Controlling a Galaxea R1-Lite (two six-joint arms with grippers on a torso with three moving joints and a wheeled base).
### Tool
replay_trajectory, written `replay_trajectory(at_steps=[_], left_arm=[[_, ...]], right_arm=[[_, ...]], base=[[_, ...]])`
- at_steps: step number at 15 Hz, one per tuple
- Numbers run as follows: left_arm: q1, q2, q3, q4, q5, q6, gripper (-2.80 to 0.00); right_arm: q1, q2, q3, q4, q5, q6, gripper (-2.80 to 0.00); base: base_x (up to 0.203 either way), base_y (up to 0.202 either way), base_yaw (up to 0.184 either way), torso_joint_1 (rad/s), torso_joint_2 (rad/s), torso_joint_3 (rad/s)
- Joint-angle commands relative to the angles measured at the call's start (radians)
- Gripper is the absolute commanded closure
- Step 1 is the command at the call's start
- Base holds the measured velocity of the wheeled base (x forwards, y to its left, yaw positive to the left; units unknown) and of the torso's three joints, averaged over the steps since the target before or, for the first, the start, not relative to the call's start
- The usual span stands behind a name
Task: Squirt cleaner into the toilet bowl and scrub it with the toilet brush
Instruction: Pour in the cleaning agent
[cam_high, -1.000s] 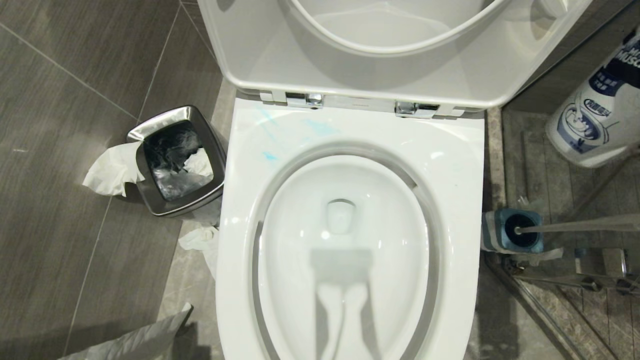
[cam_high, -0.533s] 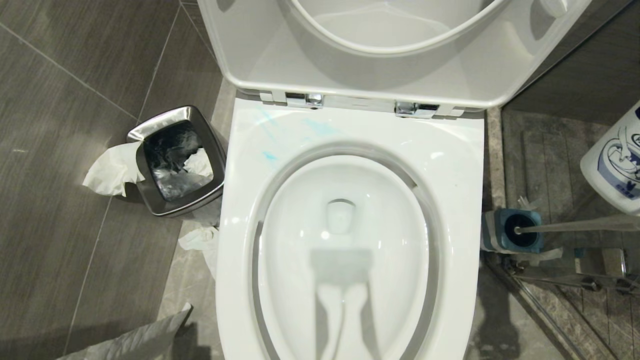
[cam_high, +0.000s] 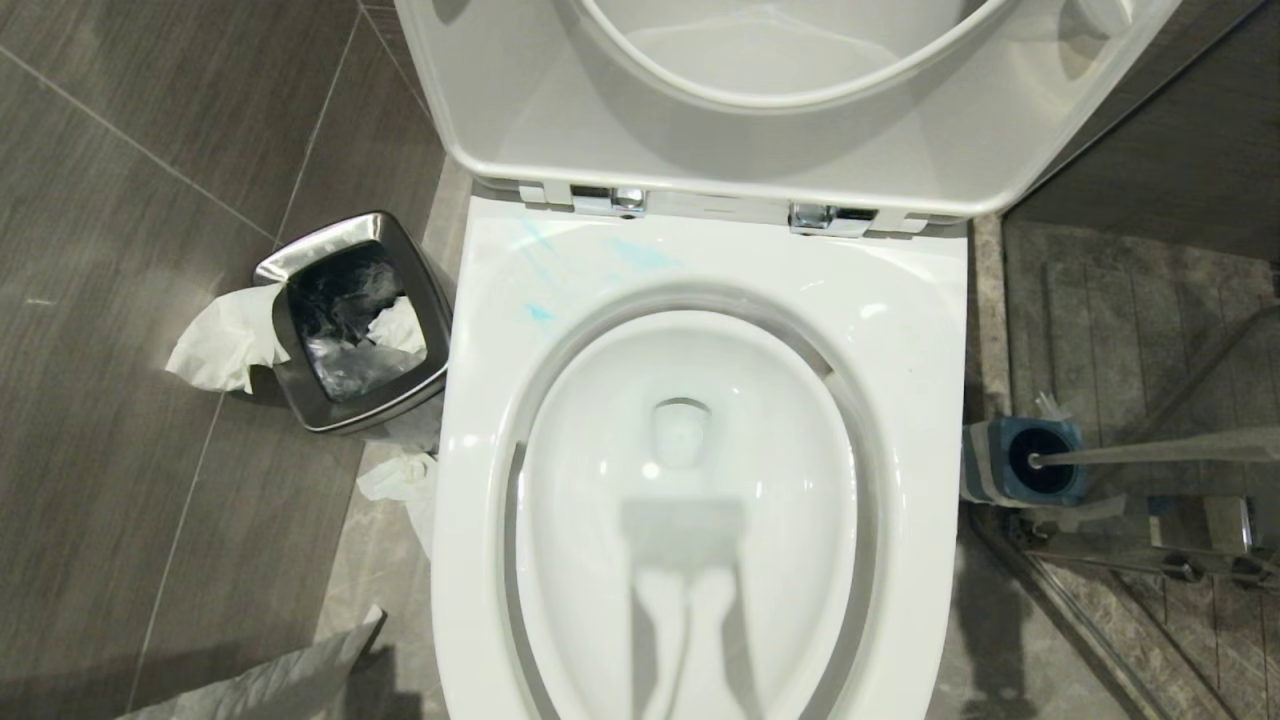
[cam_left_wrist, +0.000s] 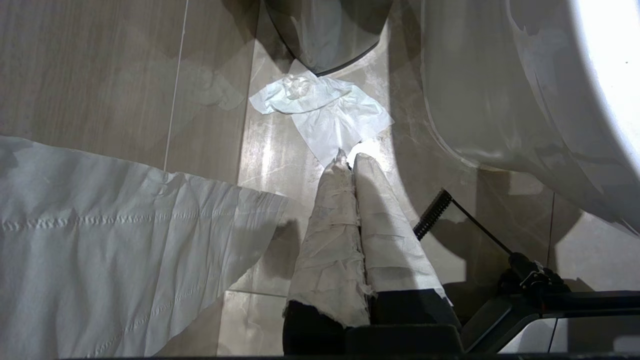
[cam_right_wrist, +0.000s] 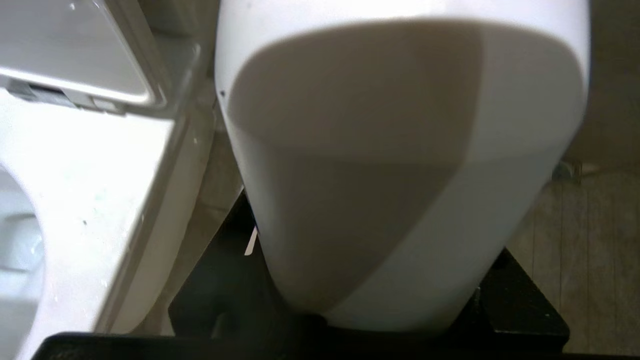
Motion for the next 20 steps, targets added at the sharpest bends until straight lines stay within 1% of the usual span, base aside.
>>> replay_trajectory(at_steps=[1,4,6,9,14,20], left_arm=[[0.000,0.002,0.000,0.000,0.000,0.000,0.00],[0.000,0.002,0.000,0.000,0.000,0.000,0.00],[0.000,0.002,0.000,0.000,0.000,0.000,0.00],[0.000,0.002,0.000,0.000,0.000,0.000,0.00],[0.000,0.002,0.002,0.000,0.000,0.000,0.00],[0.000,0.002,0.002,0.000,0.000,0.000,0.00]], right_arm=[[0.000,-0.019,0.031,-0.086,0.000,0.001,0.00],[0.000,-0.014,0.092,-0.186,-0.002,0.003,0.00],[0.000,0.001,0.111,-0.219,-0.002,0.004,0.00],[0.000,0.018,0.106,-0.222,-0.002,0.016,0.00],[-0.001,0.017,0.089,-0.223,-0.004,0.013,0.00],[-0.001,-0.002,0.101,-0.222,-0.037,0.013,0.00]], base=[[0.000,0.000,0.000,0.000,0.00,0.000],[0.000,0.000,0.000,0.000,0.00,0.000],[0.000,0.000,0.000,0.000,0.00,0.000],[0.000,0.000,0.000,0.000,0.00,0.000],[0.000,0.000,0.000,0.000,0.00,0.000],[0.000,0.000,0.000,0.000,0.00,0.025]])
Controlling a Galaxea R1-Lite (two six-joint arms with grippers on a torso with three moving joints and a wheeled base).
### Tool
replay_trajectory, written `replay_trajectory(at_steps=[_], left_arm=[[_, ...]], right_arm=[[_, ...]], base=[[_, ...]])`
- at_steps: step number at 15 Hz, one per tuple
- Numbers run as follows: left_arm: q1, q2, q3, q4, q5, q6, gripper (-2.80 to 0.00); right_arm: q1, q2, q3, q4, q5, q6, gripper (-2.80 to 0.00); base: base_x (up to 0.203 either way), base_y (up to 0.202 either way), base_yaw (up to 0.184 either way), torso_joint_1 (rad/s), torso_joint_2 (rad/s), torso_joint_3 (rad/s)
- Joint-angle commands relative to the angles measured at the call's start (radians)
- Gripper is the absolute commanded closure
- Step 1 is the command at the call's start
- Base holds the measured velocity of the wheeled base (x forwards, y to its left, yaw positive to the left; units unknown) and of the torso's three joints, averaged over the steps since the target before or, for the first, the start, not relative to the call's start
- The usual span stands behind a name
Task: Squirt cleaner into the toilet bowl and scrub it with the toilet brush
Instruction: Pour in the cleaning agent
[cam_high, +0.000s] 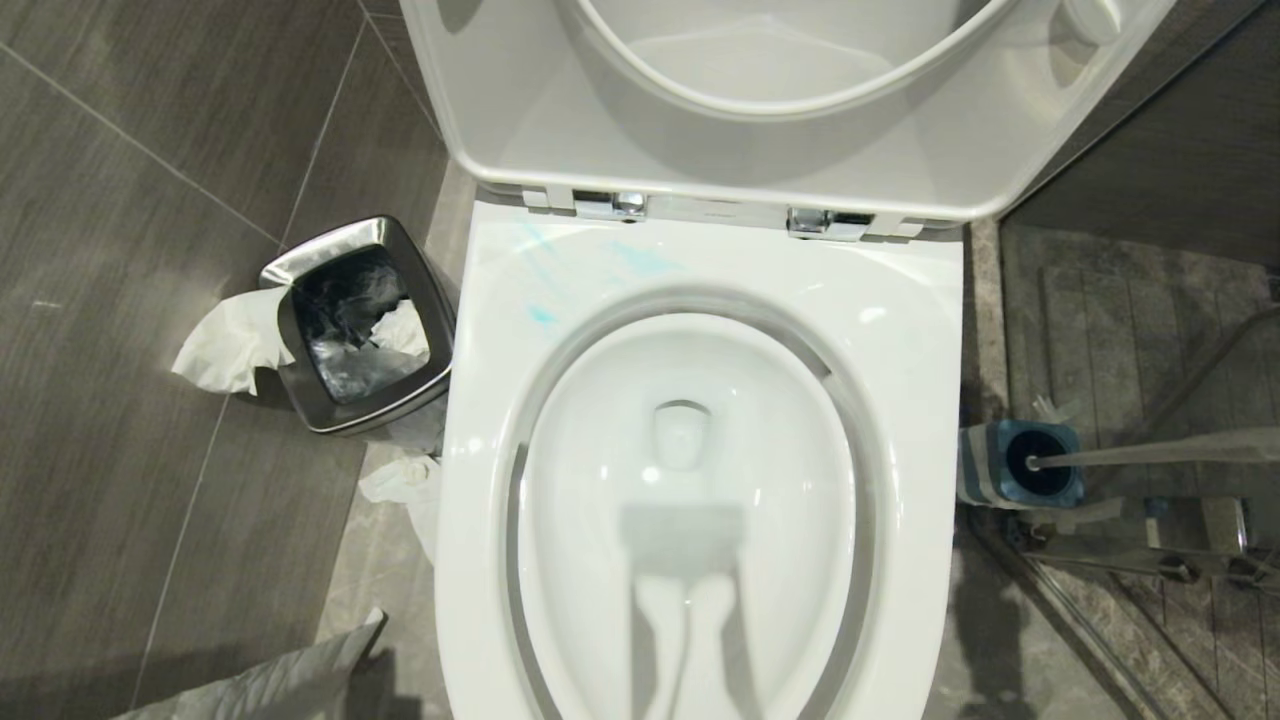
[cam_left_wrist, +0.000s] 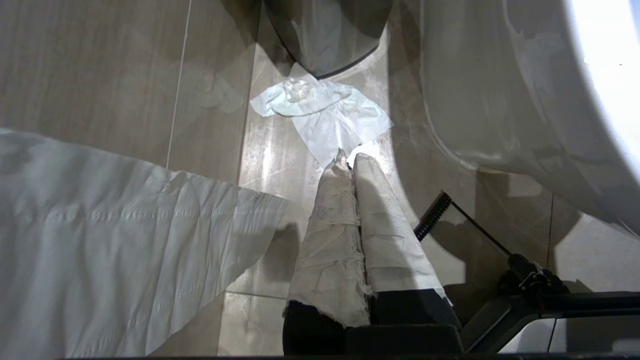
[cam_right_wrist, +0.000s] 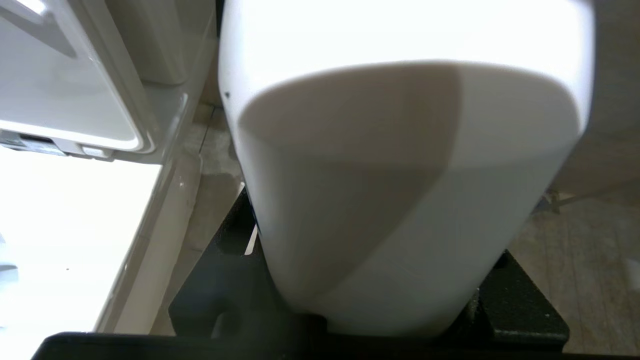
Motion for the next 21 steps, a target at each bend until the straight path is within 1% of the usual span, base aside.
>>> replay_trajectory(at_steps=[1,5,9,11,12,15,21], left_arm=[[0.000,0.002,0.002,0.000,0.000,0.000,0.00],[0.000,0.002,0.002,0.000,0.000,-0.002,0.00],[0.000,0.002,0.002,0.000,0.000,-0.002,0.00],[0.000,0.002,0.002,0.000,0.000,-0.002,0.00],[0.000,0.002,0.002,0.000,0.000,-0.002,0.00],[0.000,0.002,0.002,-0.001,0.000,-0.003,0.00],[0.000,0.002,0.002,-0.004,0.000,-0.003,0.00]], right_arm=[[0.002,-0.016,0.008,-0.001,0.002,0.001,0.00],[0.002,-0.029,0.003,-0.002,0.007,0.024,0.00],[0.002,-0.066,0.003,-0.002,0.014,0.117,0.00],[0.003,-0.068,0.001,-0.002,0.056,0.133,0.00],[0.003,-0.069,0.001,-0.002,0.070,0.140,0.00],[0.003,-0.058,0.012,0.000,0.074,0.155,0.00],[0.004,0.015,0.010,-0.005,0.084,0.155,0.00]], base=[[0.000,0.000,0.000,0.006,0.00,0.144],[0.000,0.000,0.000,0.002,0.00,0.191],[0.000,0.000,0.000,-0.001,0.01,0.204],[0.000,0.000,0.000,0.000,0.00,0.204],[0.000,0.000,0.000,0.002,0.00,0.201],[0.000,0.000,0.000,-0.001,0.00,0.202],[0.000,0.000,0.000,0.003,0.00,0.203]])
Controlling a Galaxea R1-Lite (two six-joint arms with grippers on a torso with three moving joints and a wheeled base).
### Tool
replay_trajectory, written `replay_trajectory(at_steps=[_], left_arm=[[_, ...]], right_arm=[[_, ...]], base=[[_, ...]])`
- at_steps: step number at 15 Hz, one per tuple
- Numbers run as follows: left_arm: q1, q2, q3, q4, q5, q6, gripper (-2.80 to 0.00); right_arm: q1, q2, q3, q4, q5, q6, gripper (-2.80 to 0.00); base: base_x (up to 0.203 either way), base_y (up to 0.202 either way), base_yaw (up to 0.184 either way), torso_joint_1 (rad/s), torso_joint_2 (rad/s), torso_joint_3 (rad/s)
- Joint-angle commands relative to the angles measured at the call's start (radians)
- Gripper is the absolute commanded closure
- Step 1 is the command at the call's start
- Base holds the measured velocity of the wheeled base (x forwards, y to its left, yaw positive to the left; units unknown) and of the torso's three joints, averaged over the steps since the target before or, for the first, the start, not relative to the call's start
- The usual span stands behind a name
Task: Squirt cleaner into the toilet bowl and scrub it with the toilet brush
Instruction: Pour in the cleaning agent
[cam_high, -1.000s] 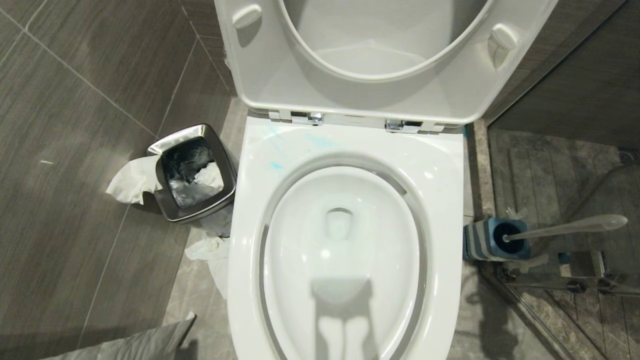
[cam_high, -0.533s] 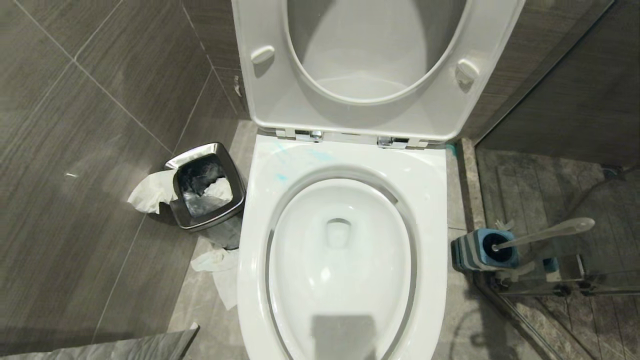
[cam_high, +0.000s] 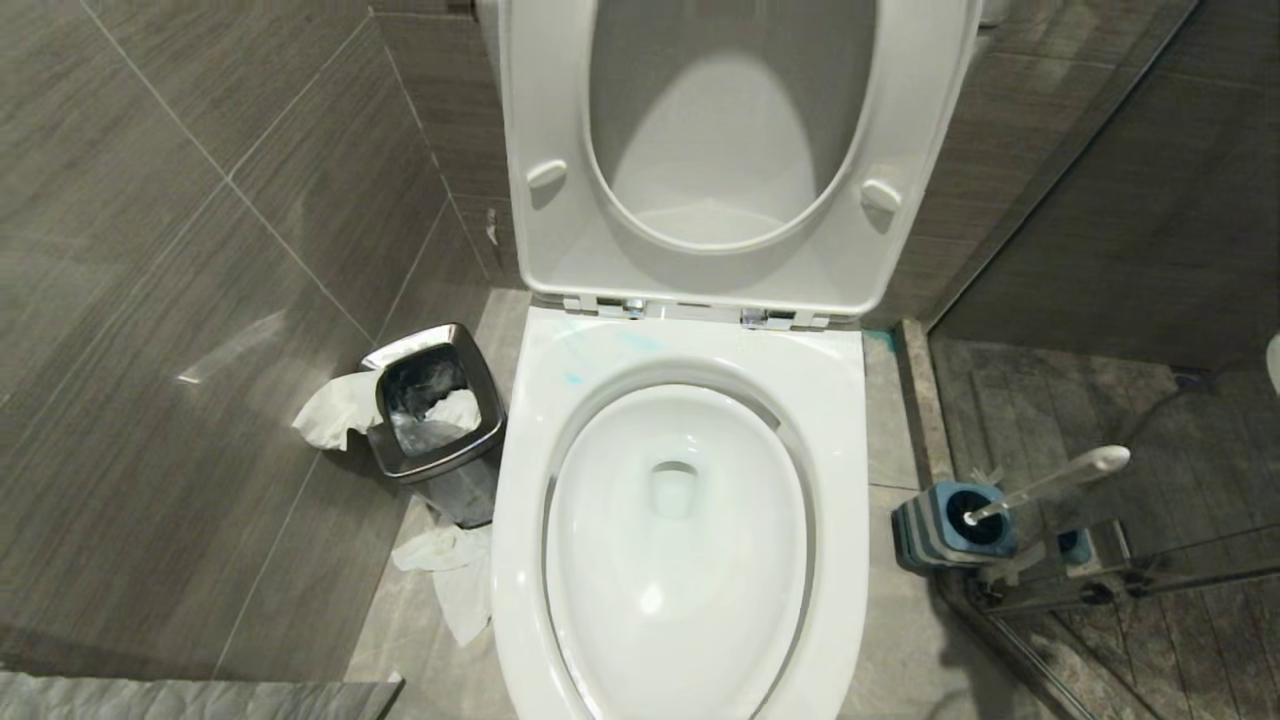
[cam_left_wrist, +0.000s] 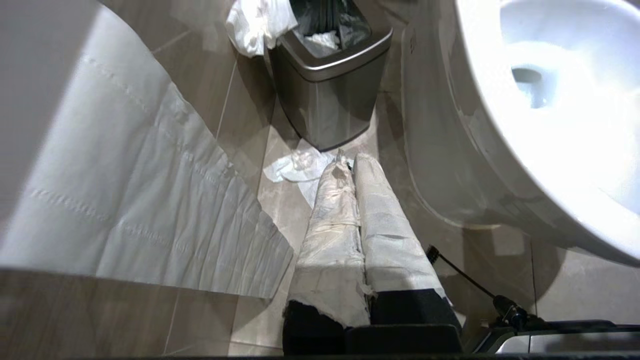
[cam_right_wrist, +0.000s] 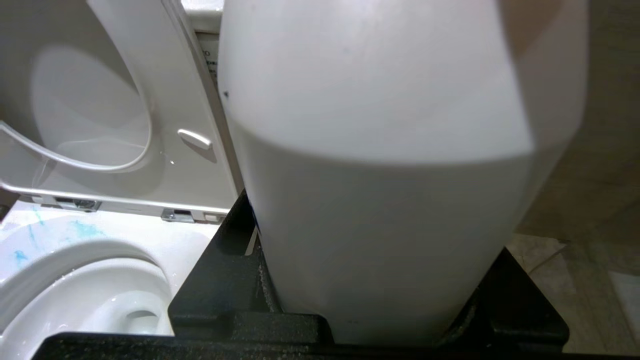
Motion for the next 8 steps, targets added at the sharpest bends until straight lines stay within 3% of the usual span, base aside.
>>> replay_trajectory(at_steps=[1,8], left_arm=[[0.000,0.002,0.002,0.000,0.000,0.000,0.00],[0.000,0.002,0.002,0.000,0.000,0.000,0.00]], right_arm=[[0.001,0.047,-0.001,-0.003,0.001,0.000,0.00],[0.024,0.122,0.011,-0.044,0.003,-0.003,0.00]], base=[[0.000,0.000,0.000,0.006,0.00,0.198],[0.000,0.000,0.000,0.002,0.00,0.198]])
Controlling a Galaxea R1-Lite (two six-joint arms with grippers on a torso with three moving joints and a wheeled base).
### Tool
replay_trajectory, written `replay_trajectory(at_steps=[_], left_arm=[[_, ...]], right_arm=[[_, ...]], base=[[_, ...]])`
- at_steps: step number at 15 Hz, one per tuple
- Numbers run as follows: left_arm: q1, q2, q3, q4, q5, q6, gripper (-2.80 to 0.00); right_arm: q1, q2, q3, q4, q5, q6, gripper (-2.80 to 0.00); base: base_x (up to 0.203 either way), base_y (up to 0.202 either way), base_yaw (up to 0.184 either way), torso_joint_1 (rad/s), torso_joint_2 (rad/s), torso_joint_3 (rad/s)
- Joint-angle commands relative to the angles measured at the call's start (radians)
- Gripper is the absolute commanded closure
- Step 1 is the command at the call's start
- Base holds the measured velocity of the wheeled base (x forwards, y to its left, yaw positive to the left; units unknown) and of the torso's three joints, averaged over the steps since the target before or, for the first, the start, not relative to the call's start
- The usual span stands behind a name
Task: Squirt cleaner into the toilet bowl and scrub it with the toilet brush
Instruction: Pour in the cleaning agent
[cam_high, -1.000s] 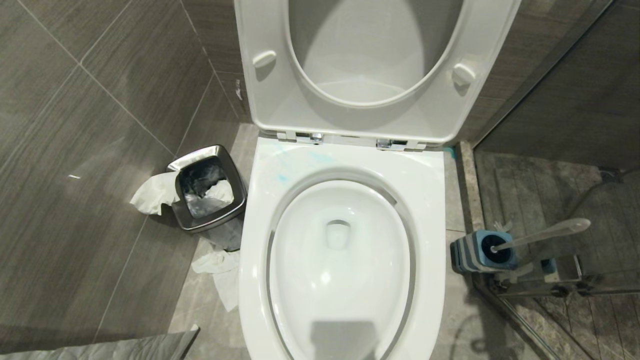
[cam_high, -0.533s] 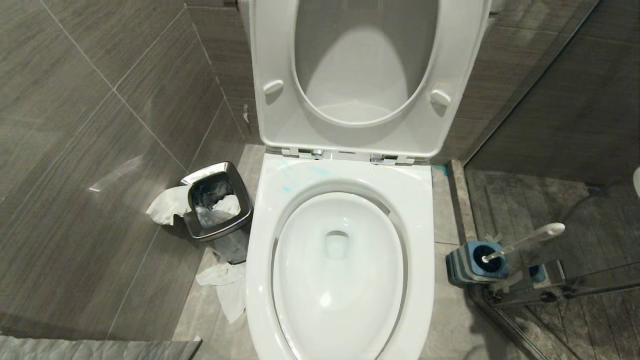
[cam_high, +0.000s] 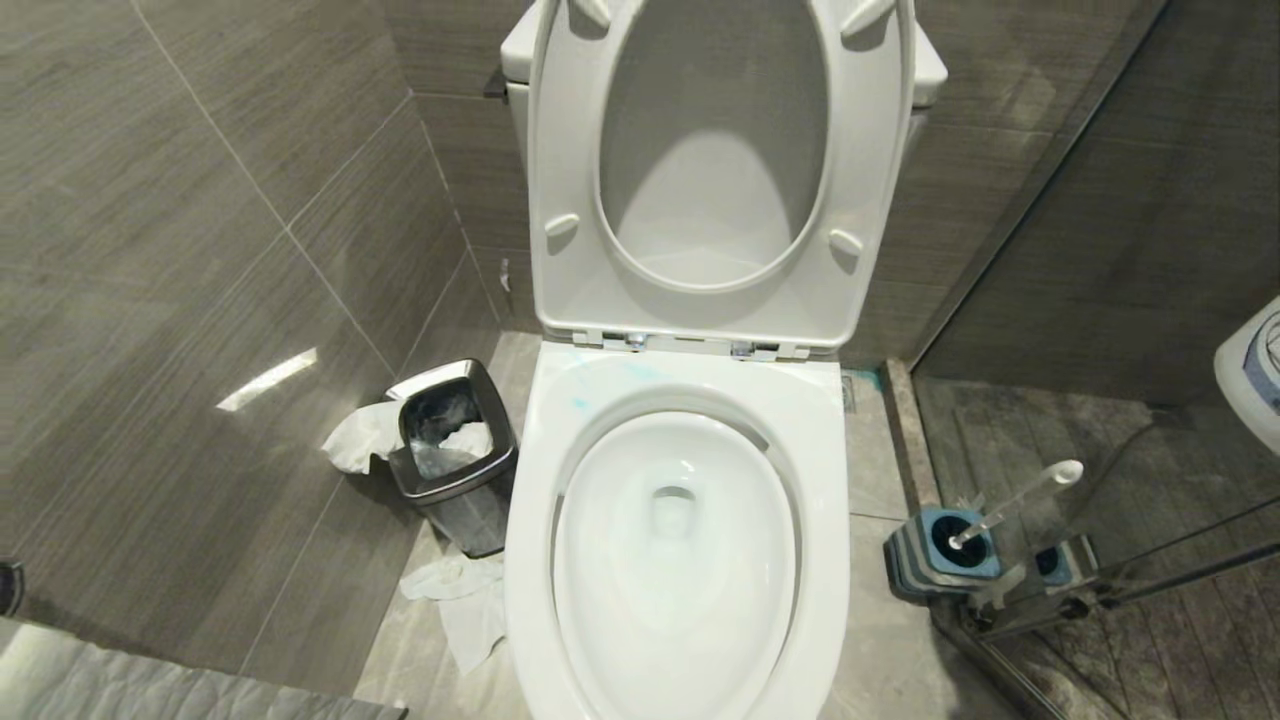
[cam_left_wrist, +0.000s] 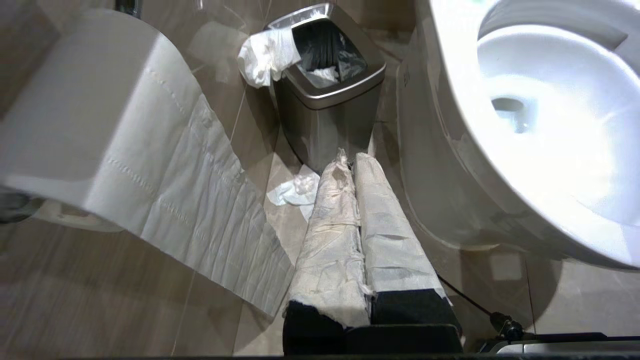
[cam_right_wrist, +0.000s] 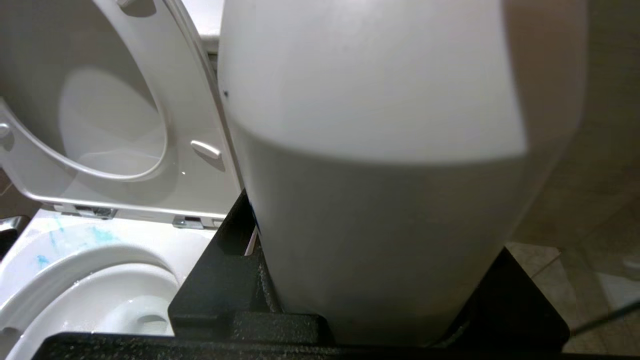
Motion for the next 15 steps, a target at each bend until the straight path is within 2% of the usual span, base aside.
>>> replay_trajectory(at_steps=[1,4,10,13,15], left_arm=[[0.000,0.002,0.002,0.000,0.000,0.000,0.00],[0.000,0.002,0.002,0.000,0.000,0.000,0.00],[0.000,0.002,0.002,0.000,0.000,0.000,0.00],[0.000,0.002,0.002,0.000,0.000,0.001,0.00],[0.000,0.002,0.002,0.000,0.000,0.000,0.00]], right_arm=[[0.039,0.026,0.008,-0.003,0.002,-0.010,0.00],[0.058,0.044,0.029,-0.001,0.001,-0.076,0.00],[0.125,0.098,0.033,0.000,-0.009,-0.127,0.00],[0.205,0.166,0.017,-0.001,-0.091,-0.186,0.00],[0.315,0.220,-0.011,-0.002,-0.215,-0.206,0.00]], base=[[0.000,0.000,0.000,0.002,0.01,0.210],[0.000,0.000,0.000,0.000,0.00,0.198],[0.000,0.000,0.000,0.003,0.00,0.181],[0.000,0.000,0.000,0.002,0.00,0.041],[0.000,0.000,0.000,0.000,0.00,0.000]])
